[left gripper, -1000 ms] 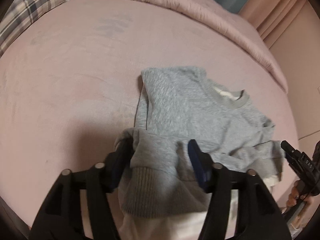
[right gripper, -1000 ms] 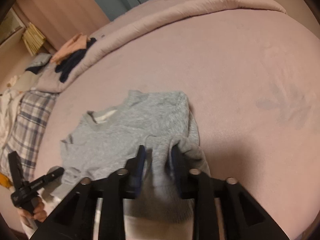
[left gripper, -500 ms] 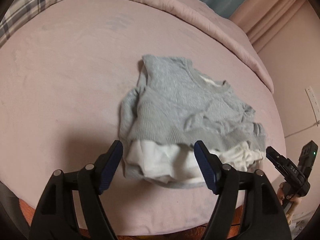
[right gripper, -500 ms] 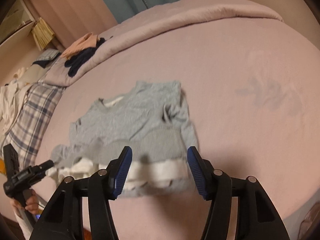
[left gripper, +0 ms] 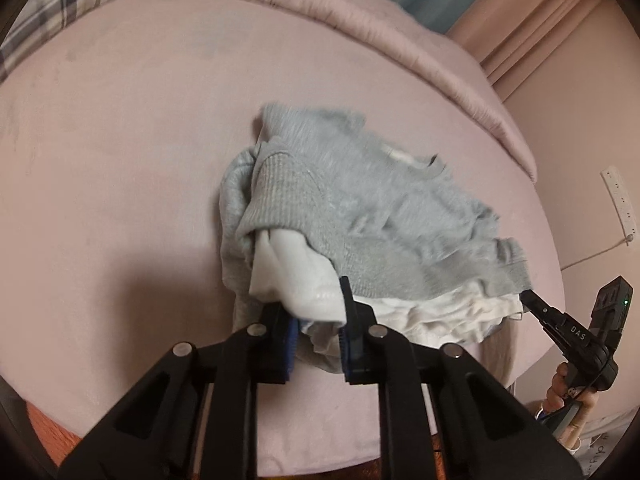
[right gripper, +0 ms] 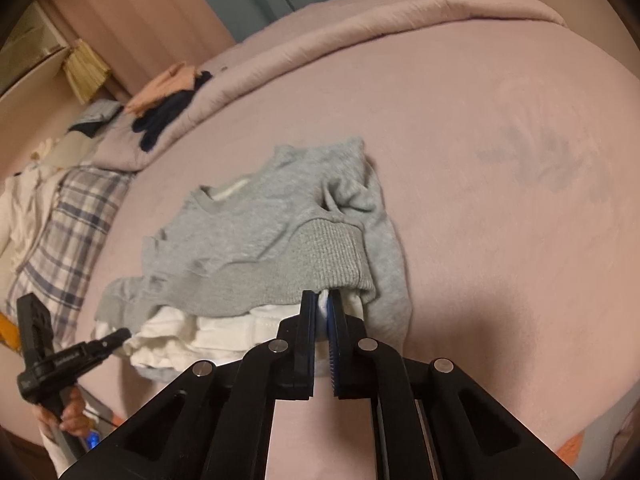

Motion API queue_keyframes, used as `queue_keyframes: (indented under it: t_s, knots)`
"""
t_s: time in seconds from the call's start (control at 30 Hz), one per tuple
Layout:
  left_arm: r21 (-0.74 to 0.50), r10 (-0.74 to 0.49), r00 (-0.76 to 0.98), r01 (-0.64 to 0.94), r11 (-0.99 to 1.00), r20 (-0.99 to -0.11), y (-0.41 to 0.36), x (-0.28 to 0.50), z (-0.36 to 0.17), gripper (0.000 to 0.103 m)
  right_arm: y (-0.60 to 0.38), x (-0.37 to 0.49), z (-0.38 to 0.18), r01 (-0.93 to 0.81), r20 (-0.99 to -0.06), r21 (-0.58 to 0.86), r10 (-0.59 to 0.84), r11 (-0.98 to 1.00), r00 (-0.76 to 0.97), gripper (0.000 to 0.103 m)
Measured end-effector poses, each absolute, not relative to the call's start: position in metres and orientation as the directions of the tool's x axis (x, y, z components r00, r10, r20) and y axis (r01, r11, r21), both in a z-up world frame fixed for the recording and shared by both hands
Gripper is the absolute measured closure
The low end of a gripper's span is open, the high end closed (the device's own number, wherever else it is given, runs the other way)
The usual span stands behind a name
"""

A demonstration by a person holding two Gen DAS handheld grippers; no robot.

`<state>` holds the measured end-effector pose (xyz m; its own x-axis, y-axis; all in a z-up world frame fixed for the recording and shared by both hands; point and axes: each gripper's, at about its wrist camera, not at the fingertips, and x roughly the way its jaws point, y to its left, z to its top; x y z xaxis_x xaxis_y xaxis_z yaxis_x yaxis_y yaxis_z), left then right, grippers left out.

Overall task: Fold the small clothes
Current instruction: 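Close both grippers on the folded edge of the sweatshirt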

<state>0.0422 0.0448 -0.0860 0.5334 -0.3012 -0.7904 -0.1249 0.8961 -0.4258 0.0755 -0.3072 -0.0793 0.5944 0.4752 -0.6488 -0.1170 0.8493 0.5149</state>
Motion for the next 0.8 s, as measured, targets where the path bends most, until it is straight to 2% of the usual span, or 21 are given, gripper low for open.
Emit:
queue_keyframes:
  t_s: [0.3,0.4,0.67,0.77,0.8]
  knots:
    - [-0.432,-0.318,0.555,-0.084,0.898,-0.769,0.04,0.074,-0.065,0.088,-0.313,0.099,-0.033,-0.184,-0.541,0.528,0.495,0.829,0.68,0.097]
    - [-0.436,-0.333,0.517,-0.087,0.896,-0.789,0.046,0.084,-0.066,0.083,-0.307,0.113,-0.03,-0.192,-0.536,0.527,0.499,0.828,0.681,0.097]
    - [-0.455,-0.349,0.485,-0.116,0.883,-0.802,0.056,0.098,-0.075,0.082,-0.303,0.138,-0.036,-0.182,-0.526,0.571,0.526,0.801,0.668,0.097]
    - [-0.454,-0.35,0.479,-0.118,0.883,-0.805,0.059,0.104,-0.072,0.06,-0.303,0.144,-0.038,-0.168,-0.533,0.574,0.522,0.801,0.666,0.097]
    - [-0.449,-0.334,0.501,-0.125,0.885,-0.798,0.062,0.105,-0.067,0.06,-0.303,0.146,-0.038,-0.165,-0.536,0.572,0.518,0.804,0.667,0.097]
